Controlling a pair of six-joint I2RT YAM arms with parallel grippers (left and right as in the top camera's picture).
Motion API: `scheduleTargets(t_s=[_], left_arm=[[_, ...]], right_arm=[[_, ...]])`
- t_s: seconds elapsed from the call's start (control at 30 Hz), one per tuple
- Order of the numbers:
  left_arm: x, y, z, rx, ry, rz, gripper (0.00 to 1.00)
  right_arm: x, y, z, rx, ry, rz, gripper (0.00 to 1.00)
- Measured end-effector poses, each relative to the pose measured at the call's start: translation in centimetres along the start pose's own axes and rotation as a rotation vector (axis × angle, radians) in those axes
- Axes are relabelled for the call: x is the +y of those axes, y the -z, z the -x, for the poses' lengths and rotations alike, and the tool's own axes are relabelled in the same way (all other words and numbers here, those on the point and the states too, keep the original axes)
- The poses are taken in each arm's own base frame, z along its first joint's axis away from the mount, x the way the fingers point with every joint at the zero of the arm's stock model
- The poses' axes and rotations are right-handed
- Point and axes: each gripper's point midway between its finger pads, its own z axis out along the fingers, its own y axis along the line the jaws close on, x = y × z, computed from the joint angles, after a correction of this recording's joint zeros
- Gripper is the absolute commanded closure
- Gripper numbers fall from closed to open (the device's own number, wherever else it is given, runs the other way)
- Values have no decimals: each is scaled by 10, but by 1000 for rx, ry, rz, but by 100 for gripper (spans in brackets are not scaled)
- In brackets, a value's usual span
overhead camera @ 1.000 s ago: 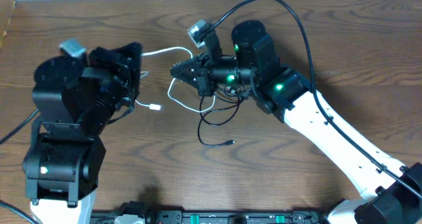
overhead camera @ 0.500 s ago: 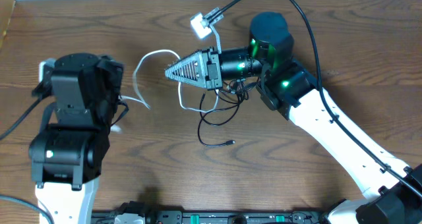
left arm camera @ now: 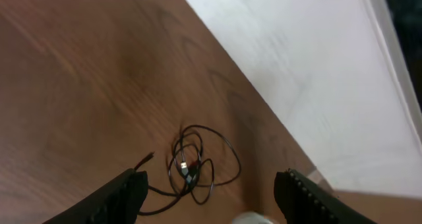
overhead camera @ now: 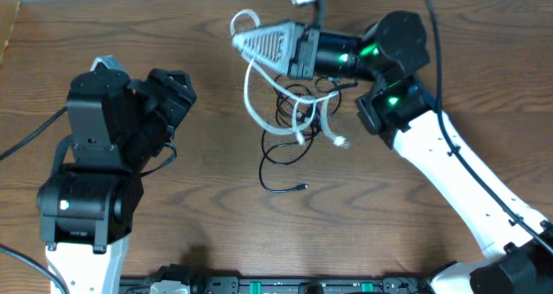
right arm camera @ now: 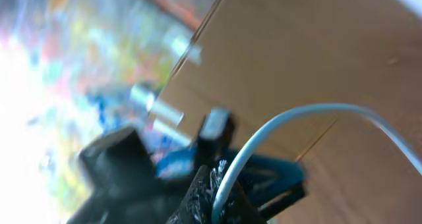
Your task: Untangle cables
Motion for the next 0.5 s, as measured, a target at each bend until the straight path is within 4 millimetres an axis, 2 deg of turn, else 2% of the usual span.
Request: scheduleTargets(t_s=[0.1, 0.2, 0.37, 0.5], left_arm=[[-8, 9, -1, -2, -54, -50, 33], [-19, 20, 2, -25, -92, -108, 33], [-32, 29, 8, -60, -106, -171, 32], [-36, 29, 11, -71, -82, -189, 33]], right_arm=[[-11, 5, 11, -50, -31, -41, 98], [-14, 5, 12, -60, -42, -54, 98], [-11, 0, 4, -36, -17, -43, 99], [-5, -5, -11, 35, 81, -12, 99]])
